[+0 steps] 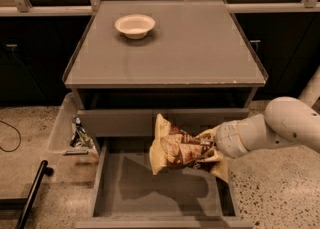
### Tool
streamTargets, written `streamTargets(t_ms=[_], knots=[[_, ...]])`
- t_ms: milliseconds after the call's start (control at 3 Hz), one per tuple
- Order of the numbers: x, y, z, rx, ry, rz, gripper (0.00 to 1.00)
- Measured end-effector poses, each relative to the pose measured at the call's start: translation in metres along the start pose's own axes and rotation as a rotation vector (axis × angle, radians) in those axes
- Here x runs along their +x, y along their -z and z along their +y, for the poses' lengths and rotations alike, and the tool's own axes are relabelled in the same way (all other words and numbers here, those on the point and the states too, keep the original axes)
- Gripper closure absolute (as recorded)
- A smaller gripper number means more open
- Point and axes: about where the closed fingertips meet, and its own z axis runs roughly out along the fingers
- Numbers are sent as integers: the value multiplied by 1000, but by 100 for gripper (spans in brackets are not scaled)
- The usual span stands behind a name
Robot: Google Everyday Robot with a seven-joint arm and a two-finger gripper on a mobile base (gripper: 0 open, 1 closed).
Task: Pick brown chip bag from middle drawer and place on counter
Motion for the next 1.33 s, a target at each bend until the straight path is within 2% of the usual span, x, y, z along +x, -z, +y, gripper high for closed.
streamTargets(t_ms=[333,667,1000,1333], knots=[[0,0,0,1,0,0,100],[-25,15,-4,18,68,-12,100],[-72,53,-27,82,210,-16,100],[-109,87,-58,108,311,-44,100]])
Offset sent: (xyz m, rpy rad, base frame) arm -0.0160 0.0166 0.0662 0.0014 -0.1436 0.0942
